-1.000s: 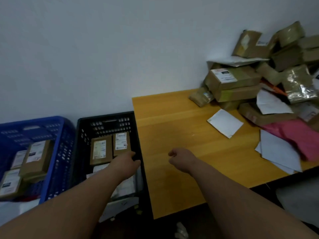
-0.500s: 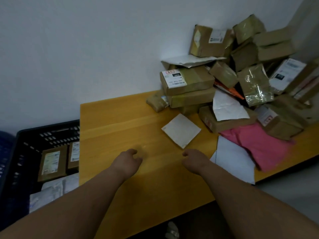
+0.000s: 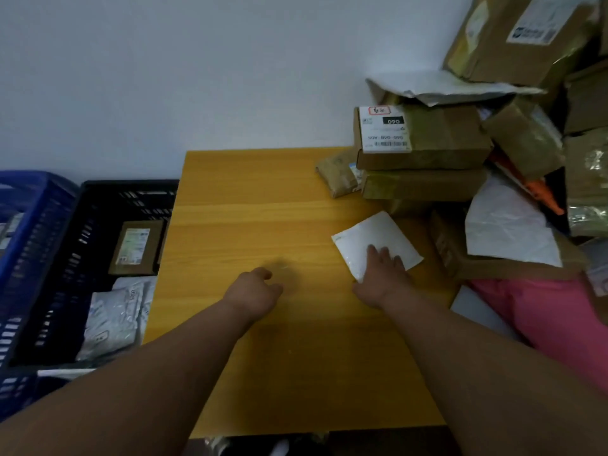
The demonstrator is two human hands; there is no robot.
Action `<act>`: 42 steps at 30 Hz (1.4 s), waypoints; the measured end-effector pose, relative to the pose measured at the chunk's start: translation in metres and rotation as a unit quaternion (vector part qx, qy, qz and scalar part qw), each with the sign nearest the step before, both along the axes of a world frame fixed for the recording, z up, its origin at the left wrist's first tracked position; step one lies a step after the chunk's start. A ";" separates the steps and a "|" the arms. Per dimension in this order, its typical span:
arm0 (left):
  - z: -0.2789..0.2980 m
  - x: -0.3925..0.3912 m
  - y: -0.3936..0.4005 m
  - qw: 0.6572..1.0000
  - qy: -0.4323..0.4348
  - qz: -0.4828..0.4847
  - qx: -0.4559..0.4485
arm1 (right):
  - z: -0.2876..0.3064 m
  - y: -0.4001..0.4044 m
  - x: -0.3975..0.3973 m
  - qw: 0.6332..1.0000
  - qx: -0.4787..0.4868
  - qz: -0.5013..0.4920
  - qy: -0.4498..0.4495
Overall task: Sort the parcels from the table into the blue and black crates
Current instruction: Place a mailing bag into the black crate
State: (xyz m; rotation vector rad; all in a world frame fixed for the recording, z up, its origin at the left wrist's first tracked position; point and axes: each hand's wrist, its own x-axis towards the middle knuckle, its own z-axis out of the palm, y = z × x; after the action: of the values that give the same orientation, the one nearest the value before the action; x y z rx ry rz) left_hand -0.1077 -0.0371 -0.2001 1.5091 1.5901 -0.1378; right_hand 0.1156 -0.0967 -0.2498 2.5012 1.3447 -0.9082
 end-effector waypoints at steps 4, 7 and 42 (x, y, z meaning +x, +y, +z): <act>-0.008 -0.001 -0.004 0.999 -0.006 0.029 -0.013 | -0.012 -0.005 0.005 0.998 0.011 0.039 -0.056; -0.010 0.000 -0.008 0.999 -0.013 0.042 -0.022 | -0.015 -0.012 0.003 0.991 0.035 0.075 -0.108; 0.052 -0.168 0.029 0.881 -0.386 0.252 -0.107 | 0.109 0.012 -0.174 0.740 0.191 -0.289 0.576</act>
State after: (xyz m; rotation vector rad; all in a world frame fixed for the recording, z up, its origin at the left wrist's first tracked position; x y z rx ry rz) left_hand -0.2756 -0.0076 -0.1481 0.7681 1.1903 0.5125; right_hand -0.0585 -0.0846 -0.1406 2.6815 0.8885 -2.9295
